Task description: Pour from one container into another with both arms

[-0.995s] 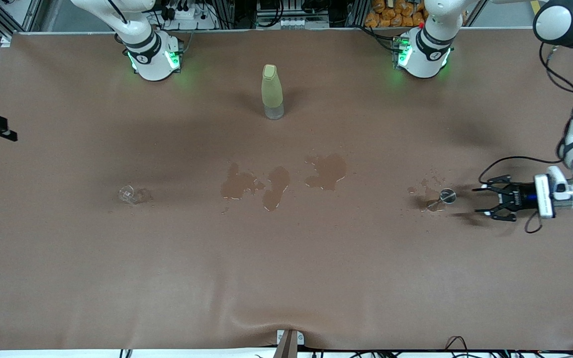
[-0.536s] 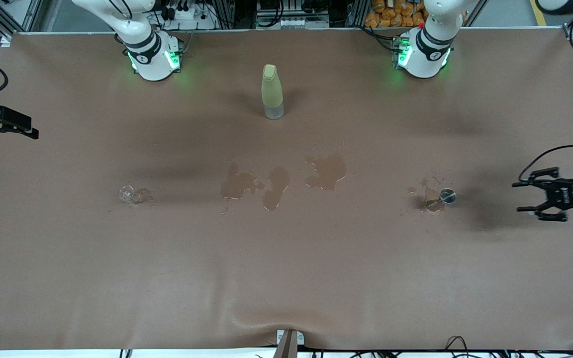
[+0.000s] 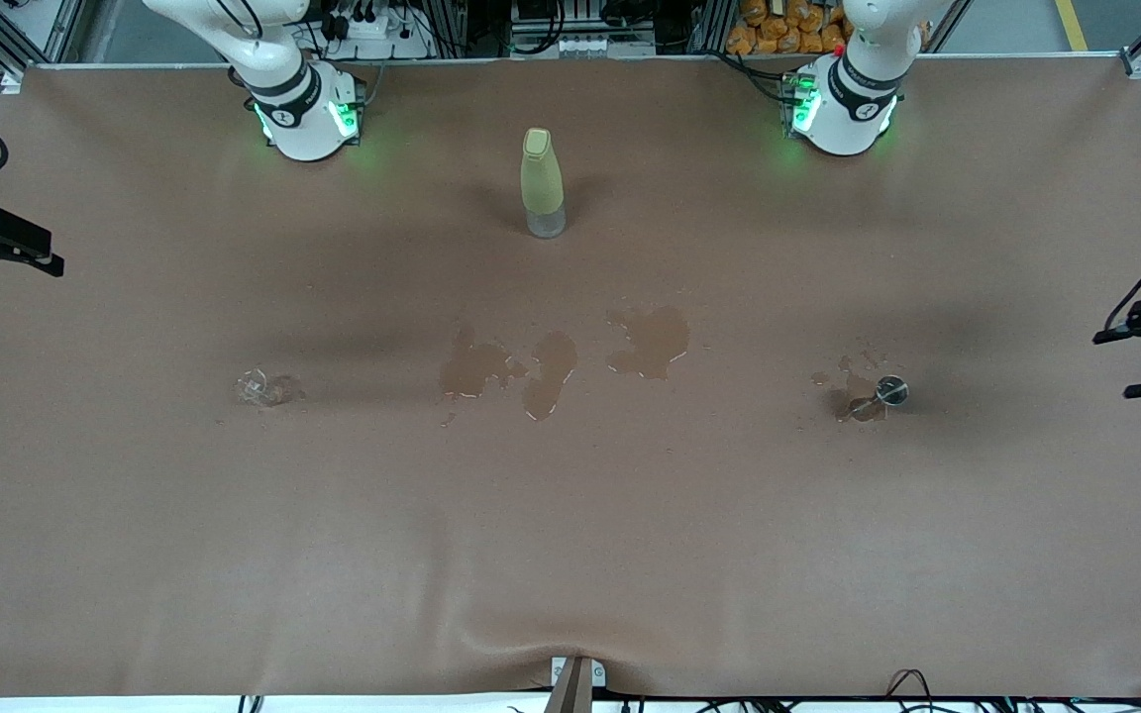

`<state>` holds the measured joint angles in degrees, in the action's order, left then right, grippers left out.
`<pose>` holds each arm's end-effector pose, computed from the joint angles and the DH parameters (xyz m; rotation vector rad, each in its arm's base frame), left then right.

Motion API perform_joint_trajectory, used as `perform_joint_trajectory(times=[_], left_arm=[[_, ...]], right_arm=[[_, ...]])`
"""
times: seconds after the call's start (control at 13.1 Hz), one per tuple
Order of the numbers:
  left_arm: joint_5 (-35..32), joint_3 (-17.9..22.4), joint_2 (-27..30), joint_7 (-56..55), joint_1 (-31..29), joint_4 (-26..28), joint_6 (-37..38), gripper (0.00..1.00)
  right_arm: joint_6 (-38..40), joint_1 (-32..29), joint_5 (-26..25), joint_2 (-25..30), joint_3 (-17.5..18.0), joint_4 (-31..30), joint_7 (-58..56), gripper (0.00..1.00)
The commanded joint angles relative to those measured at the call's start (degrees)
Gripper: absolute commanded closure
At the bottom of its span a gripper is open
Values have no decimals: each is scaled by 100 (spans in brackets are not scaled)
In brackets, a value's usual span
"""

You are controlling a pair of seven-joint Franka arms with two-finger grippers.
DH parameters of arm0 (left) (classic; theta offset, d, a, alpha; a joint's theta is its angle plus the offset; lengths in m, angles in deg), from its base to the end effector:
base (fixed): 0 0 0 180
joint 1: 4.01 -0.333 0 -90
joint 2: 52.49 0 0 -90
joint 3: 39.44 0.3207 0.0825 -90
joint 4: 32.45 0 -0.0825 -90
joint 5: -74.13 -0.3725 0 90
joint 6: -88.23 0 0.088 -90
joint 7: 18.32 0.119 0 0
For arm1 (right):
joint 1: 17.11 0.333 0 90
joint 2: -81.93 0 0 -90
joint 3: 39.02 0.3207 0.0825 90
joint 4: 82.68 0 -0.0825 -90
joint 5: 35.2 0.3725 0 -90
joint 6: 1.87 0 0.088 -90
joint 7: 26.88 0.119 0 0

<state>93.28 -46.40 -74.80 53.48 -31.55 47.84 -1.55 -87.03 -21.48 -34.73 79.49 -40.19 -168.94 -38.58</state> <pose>0.6090 0.1998 0.4718 2.4723 -1.1245 0.1696 0.5447 -0.0515 0.6166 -3.1191 -0.1685 0.0937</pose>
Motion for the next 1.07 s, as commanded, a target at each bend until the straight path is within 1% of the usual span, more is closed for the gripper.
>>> perform_joint_trajectory(times=[0.0,0.08,0.15,0.23,0.38,0.54,0.69,0.77,0.84,1.0], left_arm=[[-402,-68,691,-762,73,171,-13,13],[-394,-68,867,-938,73,171,13,13],[-403,-68,1034,-1123,73,179,39,8],[-403,-60,1262,-1421,73,188,109,0],[-412,-68,1623,-2421,64,180,171,0],[-534,-103,1852,-2810,81,188,180,0],[-998,-567,1932,-3608,81,180,180,0],[-1279,-900,1932,-4186,90,171,180,0],[-1438,-1112,1924,-4732,195,171,180,0],[-1571,-957,1976,-6022,1000,171,171,0]], right_arm=[[-88,95,-109,473,-50,-478,194,0],[-158,51,-82,534,-50,-602,168,0],[-159,-62,-47,544,-50,-620,124,0],[-142,-133,-38,526,-24,-620,115,0],[-133,-238,-38,517,90,-594,36,0],[-141,-598,-38,509,502,-594,53,0],[-133,-573,-47,500,504,-577,80,0],[-133,-530,-47,509,495,-585,115,0],[-124,-494,-56,509,469,-585,115,0],[-150,-398,-56,500,363,-585,124,0]])
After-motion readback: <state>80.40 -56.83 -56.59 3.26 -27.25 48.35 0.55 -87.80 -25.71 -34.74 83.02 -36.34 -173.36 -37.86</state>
